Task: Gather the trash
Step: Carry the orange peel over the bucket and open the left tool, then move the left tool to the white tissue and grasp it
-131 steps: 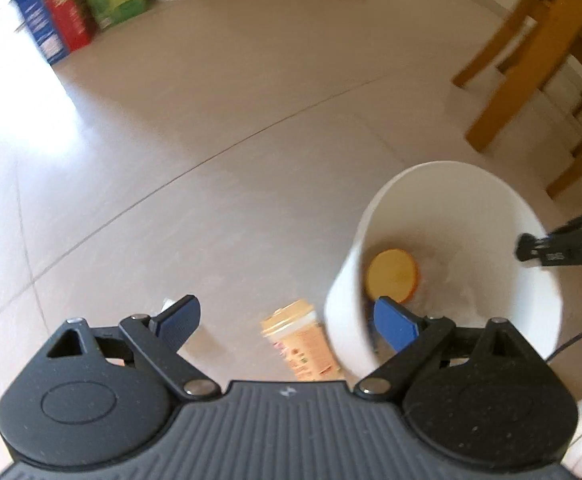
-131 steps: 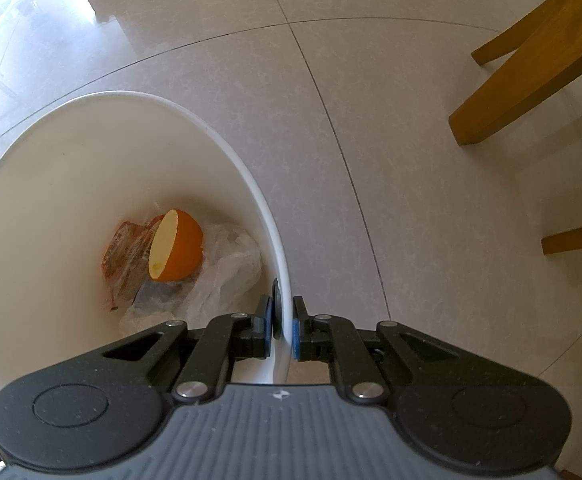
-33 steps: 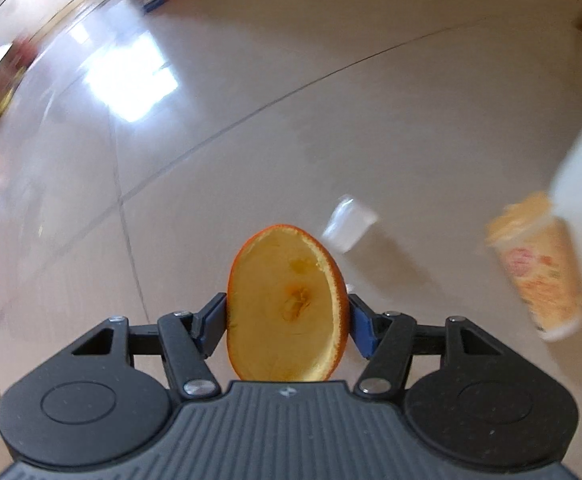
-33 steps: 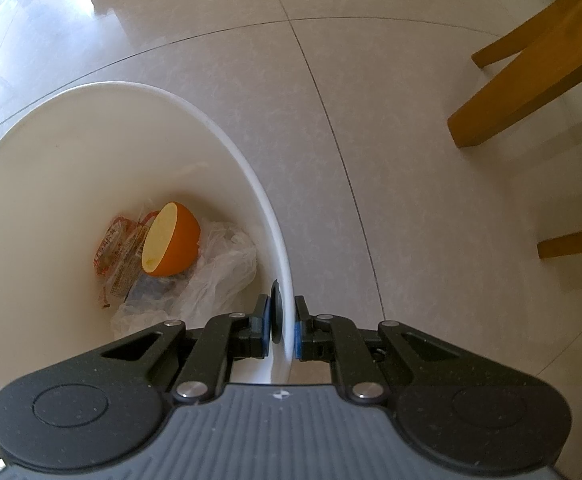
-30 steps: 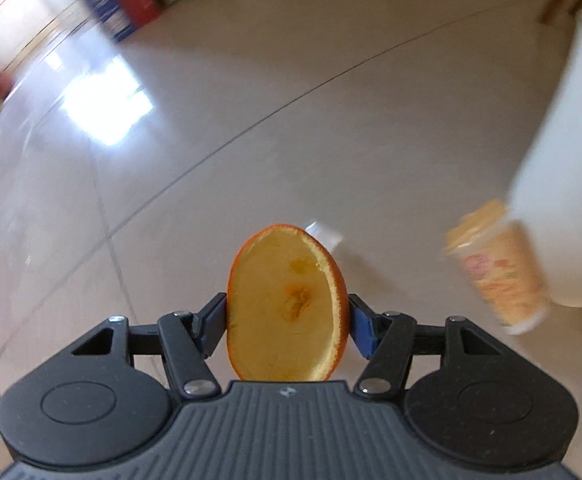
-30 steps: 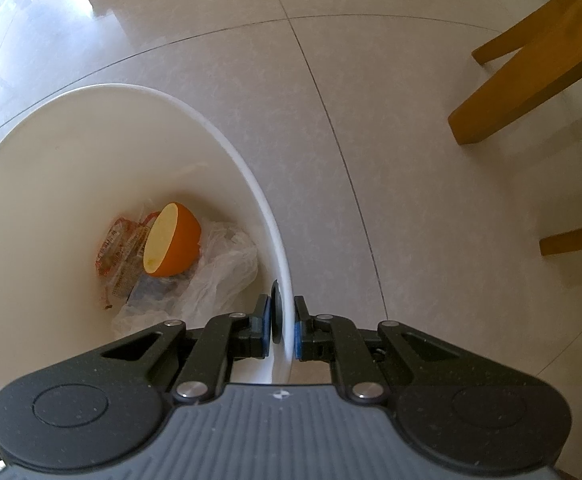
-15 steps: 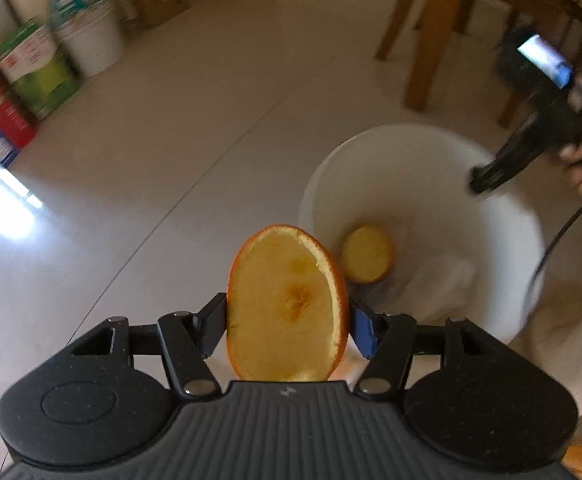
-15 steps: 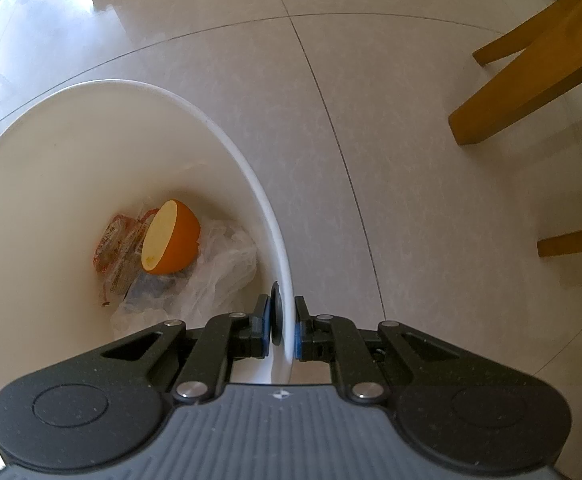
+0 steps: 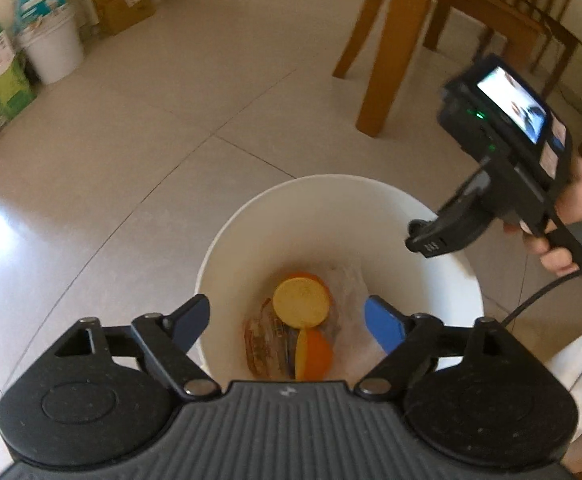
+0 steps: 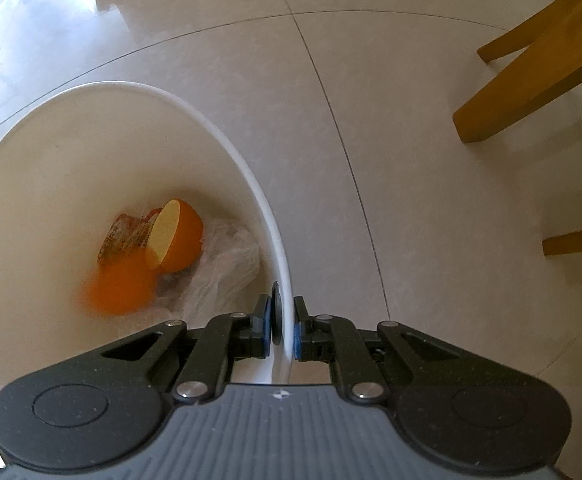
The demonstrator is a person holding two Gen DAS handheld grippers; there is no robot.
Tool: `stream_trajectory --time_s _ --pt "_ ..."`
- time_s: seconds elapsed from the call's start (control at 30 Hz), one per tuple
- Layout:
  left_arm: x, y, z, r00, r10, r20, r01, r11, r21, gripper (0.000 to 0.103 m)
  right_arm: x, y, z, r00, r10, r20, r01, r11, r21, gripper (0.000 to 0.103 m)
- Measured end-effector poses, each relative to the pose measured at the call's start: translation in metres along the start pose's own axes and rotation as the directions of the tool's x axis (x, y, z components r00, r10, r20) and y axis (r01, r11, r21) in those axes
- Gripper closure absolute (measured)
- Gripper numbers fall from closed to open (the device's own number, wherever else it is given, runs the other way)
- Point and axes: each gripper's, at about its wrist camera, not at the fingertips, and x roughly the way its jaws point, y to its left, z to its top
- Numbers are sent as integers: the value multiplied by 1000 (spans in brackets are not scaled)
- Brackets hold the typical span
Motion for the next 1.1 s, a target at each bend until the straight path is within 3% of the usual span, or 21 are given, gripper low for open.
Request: stream_trajectory --time_s 0.2,0.37,0.5,0.93,1.1 --pt "-6 51 -28 994 107 -8 -107 987 -120 7 -1 -2 1 1000 6 -3 -6 1000 7 91" --pt "5 106 -67 982 180 -58 -189 944 -269 7 0 0 0 1000 -3 -1 3 1000 1 91" --pt "21 131 -97 968 233 -97 -253 910 -330 7 0 3 -1 1000 -11 3 11 1000 -4 90" --pt "99 176 -189 934 331 -138 -358 834 -420 7 1 7 -5 1000 -25 19 25 999 -21 90" --pt "128 190 -229 931 328 -162 -363 775 -517 7 2 11 -6 999 -45 26 46 998 -36 89"
